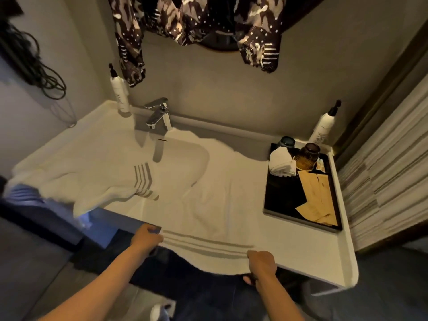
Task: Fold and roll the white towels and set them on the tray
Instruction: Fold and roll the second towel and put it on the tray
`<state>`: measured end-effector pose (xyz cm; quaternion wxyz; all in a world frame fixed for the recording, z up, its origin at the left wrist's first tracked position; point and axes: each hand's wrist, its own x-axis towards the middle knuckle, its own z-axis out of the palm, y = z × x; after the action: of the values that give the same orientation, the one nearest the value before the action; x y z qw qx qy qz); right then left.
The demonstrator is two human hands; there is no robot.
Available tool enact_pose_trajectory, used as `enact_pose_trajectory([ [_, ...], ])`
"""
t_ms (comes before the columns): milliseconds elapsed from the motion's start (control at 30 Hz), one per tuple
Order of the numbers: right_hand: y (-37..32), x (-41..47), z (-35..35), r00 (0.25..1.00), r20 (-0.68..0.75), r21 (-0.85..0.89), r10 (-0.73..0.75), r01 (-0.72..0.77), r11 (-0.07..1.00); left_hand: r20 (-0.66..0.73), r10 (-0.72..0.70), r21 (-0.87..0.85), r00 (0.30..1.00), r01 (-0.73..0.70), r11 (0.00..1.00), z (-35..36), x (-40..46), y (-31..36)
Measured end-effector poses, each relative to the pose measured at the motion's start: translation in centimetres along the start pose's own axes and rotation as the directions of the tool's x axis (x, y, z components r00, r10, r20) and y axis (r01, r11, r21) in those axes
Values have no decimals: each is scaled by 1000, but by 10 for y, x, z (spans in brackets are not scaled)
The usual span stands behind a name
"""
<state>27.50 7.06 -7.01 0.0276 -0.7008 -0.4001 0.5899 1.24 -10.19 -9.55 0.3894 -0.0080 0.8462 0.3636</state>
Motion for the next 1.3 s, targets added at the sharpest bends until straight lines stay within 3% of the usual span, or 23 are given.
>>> enact_pose_trajectory([
  [100, 17, -9, -11, 999, 33, -26, 15, -14, 1000, 83, 53, -30, 995, -50, 998, 0, -22, -21],
  [233, 15, -24, -25, 993, 93, 149, 75, -88, 985, 83, 147, -77, 986, -141, 987, -1, -29, -26],
  [400, -13, -18, -30, 993, 44, 195, -111, 101, 976, 72, 58, -383, 996, -27, 924, -10, -37, 1],
  [467, -21, -15, -27, 981, 8, 270, -192, 183, 945, 100, 113, -376, 989, -67, 924, -14, -38, 15],
  [567, -24, -15, -25, 963, 53, 373, -262, 224, 900, 158, 266, -237, 951, -225, 945, -18, -35, 25],
  [700, -24, -10, -19, 928, 63, 141, -367, 356, 924, 154, 435, 52, 887, -447, 893, -27, -13, 22],
  [833, -41, 7, -13, 907, -72, -14, -415, 415, 910, 135, 485, 77, 864, -497, 864, -30, 11, 35],
  [1067, -109, 39, 11, 797, -231, -50, -558, 563, 825, 106, 437, 53, 893, -444, 894, -12, 59, 97],
  [1167, -127, 57, 20, 766, -302, -203, -567, 529, 824, 53, 408, 55, 911, -411, 910, 1, 83, 112],
  [1233, -127, 57, 31, 773, -333, -217, -540, 495, 841, 33, 345, 27, 938, -346, 938, 13, 94, 118],
  [1300, -118, 52, 44, 725, -329, -228, -605, 561, 796, 45, 297, 33, 954, -299, 954, 23, 99, 120],
])
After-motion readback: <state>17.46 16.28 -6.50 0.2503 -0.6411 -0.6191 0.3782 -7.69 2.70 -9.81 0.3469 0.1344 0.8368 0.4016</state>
